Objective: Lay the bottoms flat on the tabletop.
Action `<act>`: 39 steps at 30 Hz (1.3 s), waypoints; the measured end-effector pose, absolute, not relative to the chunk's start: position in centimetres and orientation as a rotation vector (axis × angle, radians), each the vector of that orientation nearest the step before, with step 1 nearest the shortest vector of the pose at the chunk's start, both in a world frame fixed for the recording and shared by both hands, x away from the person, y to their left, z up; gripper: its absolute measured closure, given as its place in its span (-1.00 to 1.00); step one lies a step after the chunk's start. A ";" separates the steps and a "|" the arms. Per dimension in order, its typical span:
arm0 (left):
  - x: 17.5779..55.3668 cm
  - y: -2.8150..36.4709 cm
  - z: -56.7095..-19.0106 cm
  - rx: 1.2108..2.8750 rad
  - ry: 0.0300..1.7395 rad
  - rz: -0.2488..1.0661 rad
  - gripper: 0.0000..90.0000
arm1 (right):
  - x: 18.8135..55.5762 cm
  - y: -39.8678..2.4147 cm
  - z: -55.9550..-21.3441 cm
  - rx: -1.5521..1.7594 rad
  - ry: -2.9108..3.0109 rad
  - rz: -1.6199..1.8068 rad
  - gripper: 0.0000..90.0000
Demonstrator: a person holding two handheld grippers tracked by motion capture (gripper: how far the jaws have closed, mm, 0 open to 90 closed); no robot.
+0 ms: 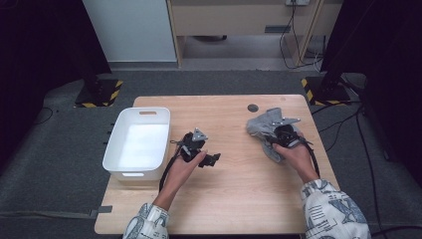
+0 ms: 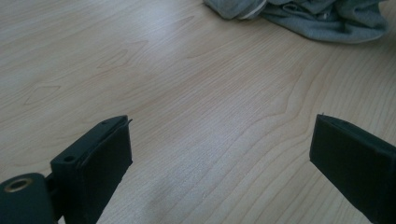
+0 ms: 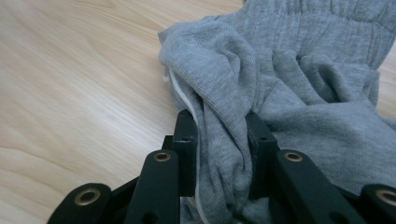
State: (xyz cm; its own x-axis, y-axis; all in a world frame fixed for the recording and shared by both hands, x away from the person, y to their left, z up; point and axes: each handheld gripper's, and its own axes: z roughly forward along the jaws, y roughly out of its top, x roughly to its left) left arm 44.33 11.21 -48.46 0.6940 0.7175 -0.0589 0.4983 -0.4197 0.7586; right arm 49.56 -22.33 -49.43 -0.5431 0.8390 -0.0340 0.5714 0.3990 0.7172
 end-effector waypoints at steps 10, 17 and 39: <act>44.9 11.9 -49.2 2.108 0.976 0.359 -0.89 | 48.1 -16.5 -49.1 1.162 2.355 1.018 0.58; 45.2 12.9 -49.4 2.094 1.009 0.364 -0.88 | 47.3 -13.9 -49.0 1.140 2.392 1.092 0.58; 45.3 13.4 -50.2 2.103 1.036 0.376 -0.88 | 47.0 -10.0 -44.3 0.844 2.384 1.038 -0.38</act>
State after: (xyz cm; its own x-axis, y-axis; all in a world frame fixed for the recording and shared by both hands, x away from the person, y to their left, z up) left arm 45.31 13.38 -50.18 0.6291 0.7748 -0.0617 0.5549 -0.3922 0.7337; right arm 47.02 -9.99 -44.30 -0.7351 0.6670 -0.1210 0.3660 0.5408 0.7573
